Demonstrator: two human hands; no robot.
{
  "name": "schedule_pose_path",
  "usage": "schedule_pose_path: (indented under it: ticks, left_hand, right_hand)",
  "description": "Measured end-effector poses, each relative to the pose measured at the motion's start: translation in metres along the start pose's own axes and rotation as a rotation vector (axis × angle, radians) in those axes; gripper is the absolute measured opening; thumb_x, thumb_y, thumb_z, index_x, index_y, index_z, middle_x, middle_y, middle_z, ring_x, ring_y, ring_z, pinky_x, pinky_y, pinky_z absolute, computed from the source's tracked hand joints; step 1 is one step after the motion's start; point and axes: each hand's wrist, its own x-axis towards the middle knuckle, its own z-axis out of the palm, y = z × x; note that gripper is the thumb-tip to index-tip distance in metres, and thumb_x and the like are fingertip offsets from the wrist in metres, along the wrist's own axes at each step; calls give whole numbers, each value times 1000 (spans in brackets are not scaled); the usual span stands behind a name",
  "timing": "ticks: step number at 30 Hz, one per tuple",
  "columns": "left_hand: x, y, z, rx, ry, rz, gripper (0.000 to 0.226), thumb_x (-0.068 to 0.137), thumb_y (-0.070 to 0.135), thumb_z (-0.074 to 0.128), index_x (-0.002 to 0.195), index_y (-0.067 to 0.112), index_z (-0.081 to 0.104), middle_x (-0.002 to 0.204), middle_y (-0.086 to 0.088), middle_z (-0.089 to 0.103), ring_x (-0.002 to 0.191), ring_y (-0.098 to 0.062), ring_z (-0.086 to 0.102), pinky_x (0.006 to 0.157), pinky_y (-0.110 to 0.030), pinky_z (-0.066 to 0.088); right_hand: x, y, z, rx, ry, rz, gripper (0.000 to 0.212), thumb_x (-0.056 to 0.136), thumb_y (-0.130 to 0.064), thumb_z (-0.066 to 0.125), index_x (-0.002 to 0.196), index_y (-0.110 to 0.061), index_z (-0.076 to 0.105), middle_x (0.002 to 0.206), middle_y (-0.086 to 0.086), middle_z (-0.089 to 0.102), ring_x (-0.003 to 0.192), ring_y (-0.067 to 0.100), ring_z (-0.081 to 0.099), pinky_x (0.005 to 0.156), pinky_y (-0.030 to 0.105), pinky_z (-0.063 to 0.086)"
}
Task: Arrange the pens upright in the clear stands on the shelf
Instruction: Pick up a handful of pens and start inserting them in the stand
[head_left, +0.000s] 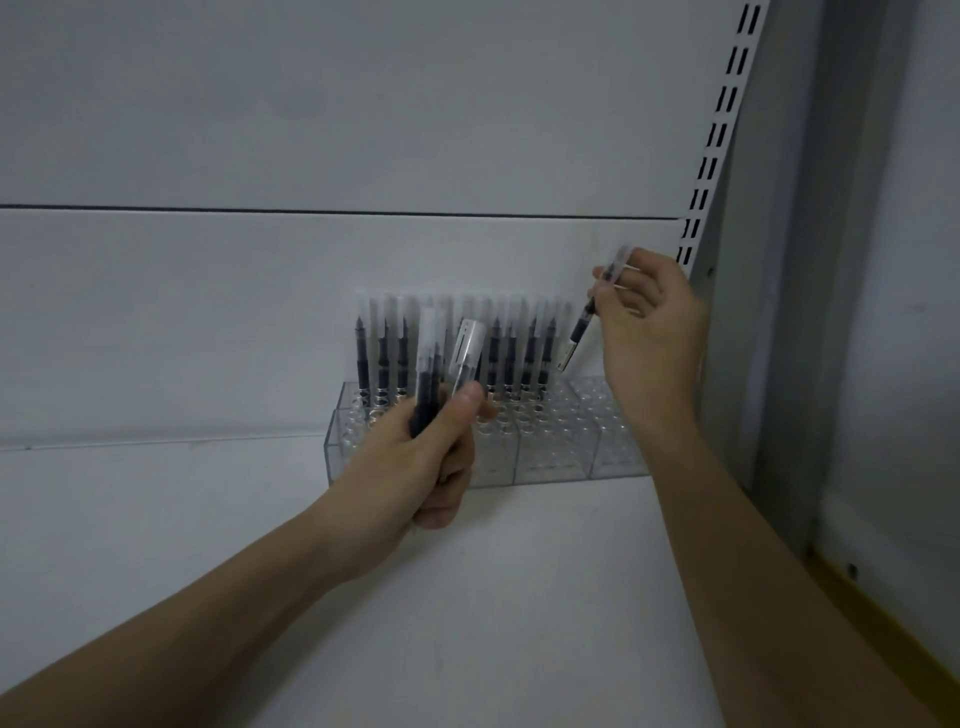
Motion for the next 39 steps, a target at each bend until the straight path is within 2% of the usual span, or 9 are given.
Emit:
schedule_pose_path:
  ticks: [8, 13, 17, 24, 27, 29, 33, 36, 39]
  left_hand:
    - [2, 0, -1, -112, -12, -52, 24, 99, 33, 46, 99, 10, 55, 64, -3, 37, 48, -15, 23, 45, -25, 18]
    - [5, -4, -3, -100, 53, 9, 27, 97, 34, 48, 109, 9, 51, 66, 0, 45, 47, -15, 34, 43, -25, 29]
    - [4, -4, -5, -28, 61, 44, 31, 90, 38, 55, 96, 8, 50, 71, -5, 54, 48, -22, 46, 48, -30, 31]
    - [2, 1, 1, -67, 68, 22, 33, 91, 31, 52, 114, 6, 55, 79, -7, 69, 47, -23, 58, 43, -27, 43]
    - [2, 1, 1, -74, 74, 26, 30, 96, 28, 49, 115, 6, 56, 81, -8, 70, 48, -23, 59, 43, -26, 45]
    - [2, 0, 0, -78, 74, 28, 30, 95, 28, 49, 115, 5, 56, 81, -8, 70, 48, -23, 59, 43, -27, 45]
    - [3, -1, 0, -79, 69, 23, 31, 94, 30, 50, 113, 7, 58, 82, -8, 70, 50, -23, 60, 44, -27, 47]
    - [4, -2, -1, -80, 78, 25, 32, 94, 30, 50, 114, 6, 58, 83, -7, 69, 52, -22, 60, 46, -28, 47]
    - [6, -2, -4, -56, 103, 38, 33, 96, 30, 49, 116, 5, 58, 84, -5, 67, 50, -21, 55, 45, -28, 43]
  right_hand:
    - [-1, 10, 2, -114, -22, -33, 31, 93, -11, 67, 124, -14, 64, 109, -4, 70, 94, 1, 66, 85, 14, 55]
    - [-1, 13, 3, -158, -60, -50, 32, 93, -8, 67, 125, -16, 65, 106, -3, 67, 92, 5, 66, 84, 18, 56]
    - [-2, 21, 5, -298, -181, -34, 23, 92, -9, 69, 114, -15, 67, 90, -12, 64, 82, 1, 63, 80, 18, 57]
    - [-1, 21, 4, -433, -176, -67, 9, 91, -13, 70, 99, -14, 69, 77, -15, 59, 71, -1, 59, 62, 1, 42]
    - [-2, 22, 5, -472, -199, -34, 12, 91, -12, 70, 101, -15, 66, 74, -17, 56, 71, 4, 59, 67, 12, 47]
    - [-4, 23, 6, -507, -227, 2, 13, 90, -12, 70, 101, -16, 64, 74, -15, 57, 72, 6, 60, 73, 22, 51]
    - [-5, 23, 6, -588, -266, 13, 16, 90, -11, 70, 104, -12, 64, 84, -2, 64, 82, 17, 65, 79, 30, 55]
    - [-4, 20, 4, -603, -250, -1, 23, 88, -14, 73, 108, -11, 61, 99, 1, 63, 88, 16, 61, 77, 27, 50]
    - [-4, 6, 3, -476, -139, -76, 22, 93, -16, 67, 112, -15, 58, 102, -3, 58, 80, 4, 55, 69, 13, 44]
